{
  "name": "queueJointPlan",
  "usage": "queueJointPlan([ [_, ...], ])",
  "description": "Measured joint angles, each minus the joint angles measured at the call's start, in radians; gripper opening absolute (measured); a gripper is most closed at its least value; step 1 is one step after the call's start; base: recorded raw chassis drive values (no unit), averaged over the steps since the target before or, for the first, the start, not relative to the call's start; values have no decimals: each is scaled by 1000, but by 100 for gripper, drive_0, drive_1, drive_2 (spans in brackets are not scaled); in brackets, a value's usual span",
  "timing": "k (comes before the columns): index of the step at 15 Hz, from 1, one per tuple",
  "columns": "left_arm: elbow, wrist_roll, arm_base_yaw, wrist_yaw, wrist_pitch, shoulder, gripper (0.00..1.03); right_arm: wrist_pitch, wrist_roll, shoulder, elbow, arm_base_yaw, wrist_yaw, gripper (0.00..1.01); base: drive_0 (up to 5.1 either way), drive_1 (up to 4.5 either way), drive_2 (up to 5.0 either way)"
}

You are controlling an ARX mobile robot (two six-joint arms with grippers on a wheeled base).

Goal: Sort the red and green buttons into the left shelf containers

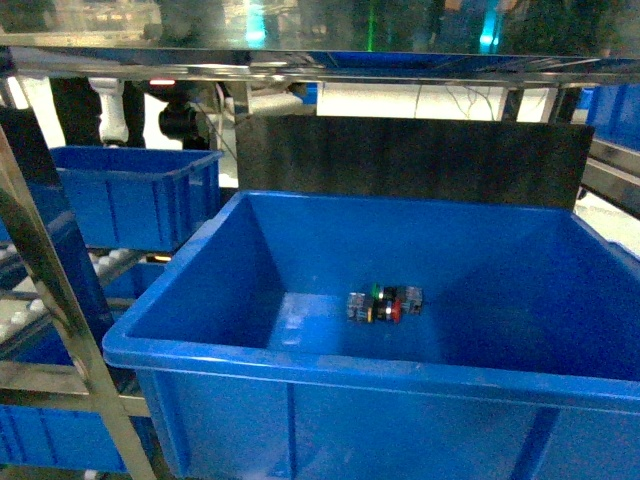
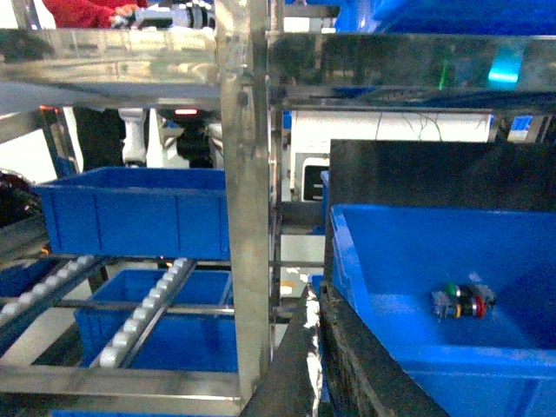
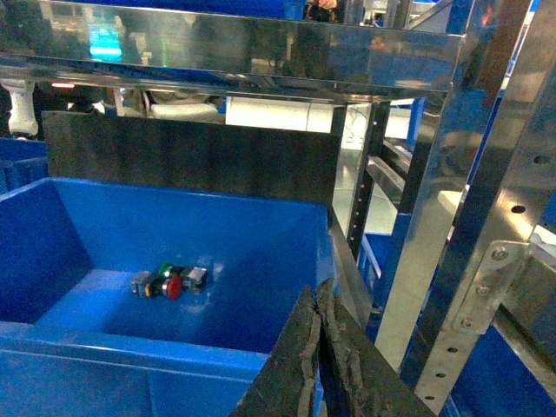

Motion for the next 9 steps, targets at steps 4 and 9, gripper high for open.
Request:
queueJointPlan([
  [4,0,0,0,3,1,0,2,-1,0,0,0,0,0,2,0,0,0],
  [9,0,0,0,3,1,0,56,-1,0,0,0,0,0,71,0,0,0],
])
